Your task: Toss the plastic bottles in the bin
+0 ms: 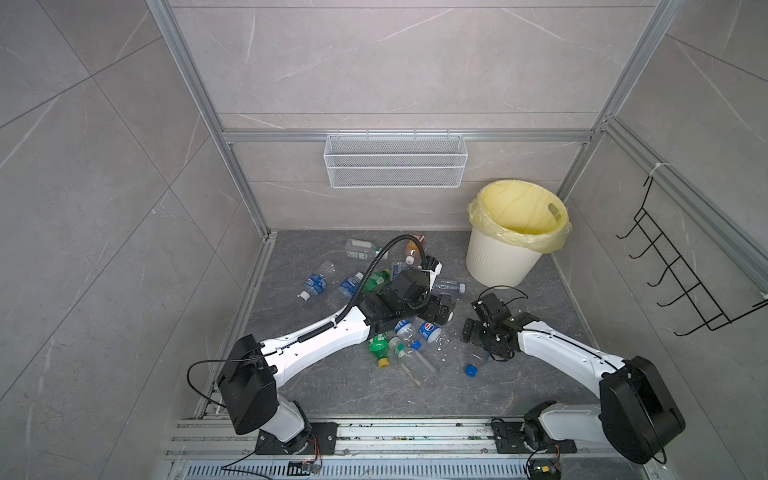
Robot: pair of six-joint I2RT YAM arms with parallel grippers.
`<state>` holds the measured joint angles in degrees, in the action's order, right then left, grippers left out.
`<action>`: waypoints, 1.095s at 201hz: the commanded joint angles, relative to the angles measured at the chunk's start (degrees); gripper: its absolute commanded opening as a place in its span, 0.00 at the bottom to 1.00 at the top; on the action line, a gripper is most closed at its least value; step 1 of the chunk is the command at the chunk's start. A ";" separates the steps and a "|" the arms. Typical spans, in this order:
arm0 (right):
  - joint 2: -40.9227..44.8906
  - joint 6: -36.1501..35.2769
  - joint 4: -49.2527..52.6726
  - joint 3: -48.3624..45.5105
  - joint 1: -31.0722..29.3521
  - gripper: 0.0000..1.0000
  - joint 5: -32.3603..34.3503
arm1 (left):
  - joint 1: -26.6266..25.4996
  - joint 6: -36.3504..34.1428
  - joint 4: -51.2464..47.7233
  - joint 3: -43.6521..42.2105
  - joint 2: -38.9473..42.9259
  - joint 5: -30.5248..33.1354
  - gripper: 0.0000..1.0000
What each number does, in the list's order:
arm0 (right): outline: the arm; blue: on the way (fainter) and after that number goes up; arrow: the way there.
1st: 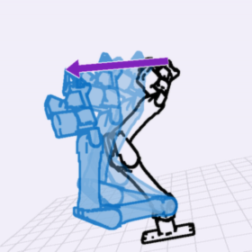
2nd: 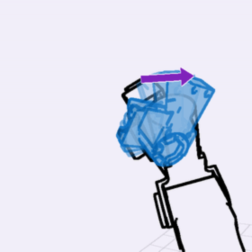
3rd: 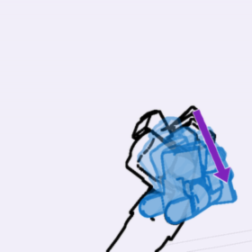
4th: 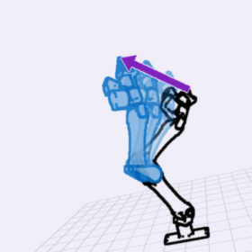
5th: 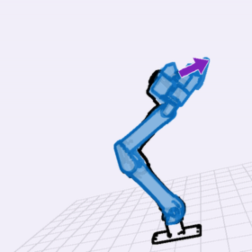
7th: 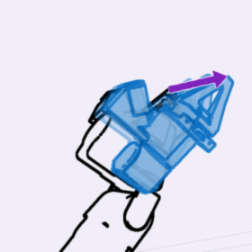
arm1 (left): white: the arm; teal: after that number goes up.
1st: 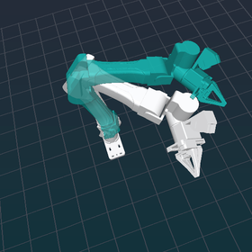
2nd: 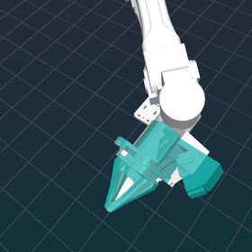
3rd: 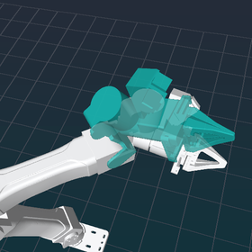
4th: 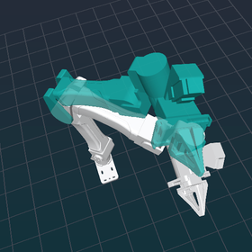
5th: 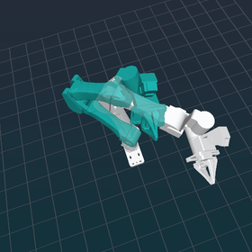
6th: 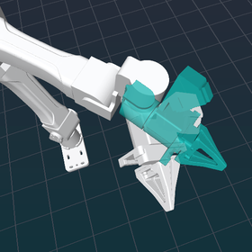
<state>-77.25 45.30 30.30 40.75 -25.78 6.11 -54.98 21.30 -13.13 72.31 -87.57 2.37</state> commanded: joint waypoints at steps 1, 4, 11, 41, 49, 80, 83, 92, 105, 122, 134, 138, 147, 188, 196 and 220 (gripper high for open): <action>-1.68 0.53 -3.91 -0.94 -0.28 0.94 -1.45 | -0.04 0.82 2.23 -0.50 1.52 -0.94 1.00; -1.84 0.38 -4.00 -0.94 -0.31 0.93 -1.38 | -0.04 0.85 2.23 -0.57 1.54 -0.86 1.00; -2.30 -0.08 -3.96 -0.81 -0.32 0.92 -1.15 | -0.04 0.84 2.23 -0.68 1.53 -0.82 1.00; -3.23 -2.02 -3.32 0.10 -0.27 0.84 0.61 | -0.04 0.93 2.14 -0.90 1.70 -0.59 1.00; -3.57 -2.46 -3.23 0.33 -0.30 0.81 0.86 | -0.03 1.09 2.14 -0.95 1.70 -0.52 1.00; -5.07 -3.19 -4.09 0.74 -0.33 0.66 0.40 | -0.04 1.92 2.64 -0.80 1.40 -0.44 1.00; -5.13 -3.25 -4.18 0.79 -0.32 0.64 0.40 | -0.04 1.98 2.70 -0.77 1.36 -0.51 1.00; -5.53 -3.42 -4.35 0.95 -0.32 0.60 0.48 | -0.04 2.02 2.74 -0.40 1.20 -0.70 1.00; -5.67 -3.64 -4.38 1.25 -0.32 0.58 0.78 | -0.04 1.87 2.67 -0.01 1.01 -0.70 1.00; -5.46 -3.88 -4.31 1.65 -0.32 0.55 1.09 | -0.04 1.73 2.75 0.20 1.00 -0.69 1.00; -5.21 -4.06 -4.05 2.19 -0.32 0.54 1.18 | -0.04 1.56 2.75 0.15 1.15 -0.67 1.00; -5.11 -4.14 -3.90 2.46 -0.32 0.54 1.19 | -0.04 1.48 2.75 0.11 1.17 -0.60 1.00; -4.85 -4.42 -3.47 3.15 -0.32 0.54 1.19 | -0.04 1.34 2.74 0.11 1.33 -0.45 1.00; -1.77 -6.63 0.26 8.15 -0.30 0.53 2.79 | -0.04 0.51 2.59 0.45 2.20 0.55 1.00; -1.06 -7.22 1.22 9.59 -0.32 0.53 3.15 | -0.04 0.34 2.50 0.61 2.40 0.92 1.00; 0.83 -9.42 5.01 14.57 -0.32 0.53 4.71 | -0.04 -1.46 2.10 1.61 3.02 1.84 1.00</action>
<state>-79.40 39.07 30.24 49.98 -25.82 7.90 -54.98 22.20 -12.34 71.48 -87.50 2.90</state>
